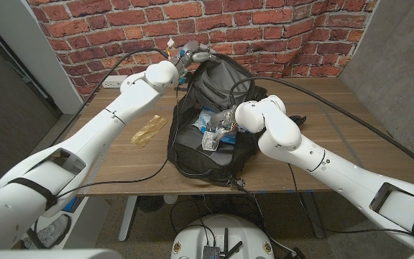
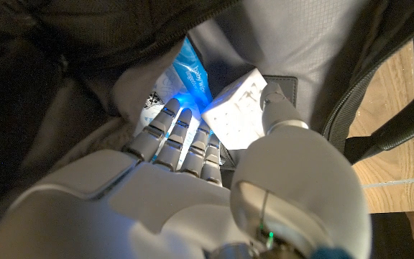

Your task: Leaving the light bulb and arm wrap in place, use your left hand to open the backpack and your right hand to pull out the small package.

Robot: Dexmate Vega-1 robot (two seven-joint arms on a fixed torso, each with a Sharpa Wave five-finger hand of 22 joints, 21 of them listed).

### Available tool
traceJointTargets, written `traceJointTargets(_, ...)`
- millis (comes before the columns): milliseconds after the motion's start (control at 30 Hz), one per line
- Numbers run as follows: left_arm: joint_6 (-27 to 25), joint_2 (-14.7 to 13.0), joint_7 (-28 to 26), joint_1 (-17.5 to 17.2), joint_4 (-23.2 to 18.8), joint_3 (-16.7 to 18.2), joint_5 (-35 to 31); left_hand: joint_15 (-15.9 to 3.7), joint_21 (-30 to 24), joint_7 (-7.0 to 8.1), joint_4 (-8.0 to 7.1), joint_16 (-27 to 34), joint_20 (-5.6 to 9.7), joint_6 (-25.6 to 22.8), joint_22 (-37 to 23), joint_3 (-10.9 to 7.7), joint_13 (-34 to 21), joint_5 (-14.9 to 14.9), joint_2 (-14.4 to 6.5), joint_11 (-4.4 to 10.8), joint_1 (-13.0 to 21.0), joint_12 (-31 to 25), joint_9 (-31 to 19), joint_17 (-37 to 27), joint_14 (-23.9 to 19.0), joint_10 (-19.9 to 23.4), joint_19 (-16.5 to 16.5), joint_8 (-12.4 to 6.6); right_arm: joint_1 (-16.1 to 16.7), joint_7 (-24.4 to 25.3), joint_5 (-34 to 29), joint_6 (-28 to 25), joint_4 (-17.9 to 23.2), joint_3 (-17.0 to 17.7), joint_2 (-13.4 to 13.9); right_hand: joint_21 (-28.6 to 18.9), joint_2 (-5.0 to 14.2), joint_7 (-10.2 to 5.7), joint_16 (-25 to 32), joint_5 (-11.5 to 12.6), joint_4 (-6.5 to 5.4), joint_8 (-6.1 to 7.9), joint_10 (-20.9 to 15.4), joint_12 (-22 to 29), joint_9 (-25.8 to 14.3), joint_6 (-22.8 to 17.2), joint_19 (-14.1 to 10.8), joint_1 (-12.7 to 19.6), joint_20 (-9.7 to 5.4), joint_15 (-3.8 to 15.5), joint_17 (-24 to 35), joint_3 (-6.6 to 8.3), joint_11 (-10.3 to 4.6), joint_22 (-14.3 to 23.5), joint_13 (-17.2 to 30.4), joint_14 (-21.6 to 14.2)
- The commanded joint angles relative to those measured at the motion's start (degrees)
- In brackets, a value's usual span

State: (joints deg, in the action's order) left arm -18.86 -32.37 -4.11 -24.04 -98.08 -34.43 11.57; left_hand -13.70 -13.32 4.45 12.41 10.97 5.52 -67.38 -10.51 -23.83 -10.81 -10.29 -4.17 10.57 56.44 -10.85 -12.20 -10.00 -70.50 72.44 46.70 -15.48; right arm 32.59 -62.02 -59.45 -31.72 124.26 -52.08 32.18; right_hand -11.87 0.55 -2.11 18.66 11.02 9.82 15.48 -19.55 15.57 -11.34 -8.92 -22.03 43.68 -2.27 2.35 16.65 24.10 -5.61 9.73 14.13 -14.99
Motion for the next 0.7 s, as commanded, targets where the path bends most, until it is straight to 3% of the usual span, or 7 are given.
traceJointTargets(33,-0.48,-0.33,-0.64,-0.83,-1.23,0.33,0.30,0.00,0.13,-0.43,-2.50,-0.08,6.23,-0.09,-0.13,-2.82,-0.23,-0.33,-0.54,0.34,0.16,-0.51,-0.26,-0.27,-0.57,0.91,0.58,-0.35,0.17,2.01,0.75,0.28,0.66,-0.39,0.86,-0.27,-0.17,-0.26,0.80,-0.19,-0.11,1.01,-2.02,0.79,-0.18,-2.41,-0.92,1.03,-0.90,6.32,0.42,-0.24,-0.42,0.27,0.50,-1.38)
traceJointTargets(267,-1.36,-0.78,-1.49,-1.60,-2.48,0.81,0.41,0.02,0.16,-0.44,-2.49,-0.11,6.23,-0.12,-0.13,-2.84,-0.24,-0.33,-0.52,0.35,0.14,-0.55,-0.28,-0.26,-0.54,1.01,0.57,-0.37,0.85,3.98,0.59,0.73,1.07,-0.36,1.22,-0.22,-0.17,-0.98,2.19,-0.26,-0.25,3.05,-7.77,2.54,-0.30,-7.72,-2.12,2.04,-1.51,7.26,0.98,-0.99,-2.04,0.26,1.33,-3.19)
traceJointTargets(433,-1.20,-0.99,-1.61,-1.81,-2.63,1.02,0.52,0.01,0.17,-0.40,-2.49,-0.09,6.22,-0.21,-0.13,-2.86,-0.24,-0.34,-0.51,0.29,0.13,-0.52,-0.30,-0.27,-0.57,0.94,0.58,-0.41,1.65,6.16,0.47,1.32,1.44,0.02,1.56,-0.29,-0.17,-2.05,3.94,-0.33,-0.33,5.24,-12.86,3.99,-0.42,-13.30,-3.42,2.95,-2.22,8.62,1.50,-1.83,-3.07,0.29,2.20,-5.75)
traceJointTargets(700,-0.98,-0.96,-1.60,-1.81,-2.16,1.07,0.75,0.03,0.19,-0.48,-2.50,-0.11,6.21,-0.12,-0.13,-2.88,-0.24,-0.34,-0.50,0.36,0.10,-0.54,-0.28,-0.26,-0.56,1.00,0.59,-0.35,3.28,9.58,0.50,1.96,1.97,0.94,2.04,-0.34,0.49,-2.61,6.21,-0.29,-0.65,7.06,-19.19,5.95,-0.47,-18.08,-4.62,3.48,-3.22,9.40,2.32,-2.75,-4.34,0.32,3.23,-8.86)
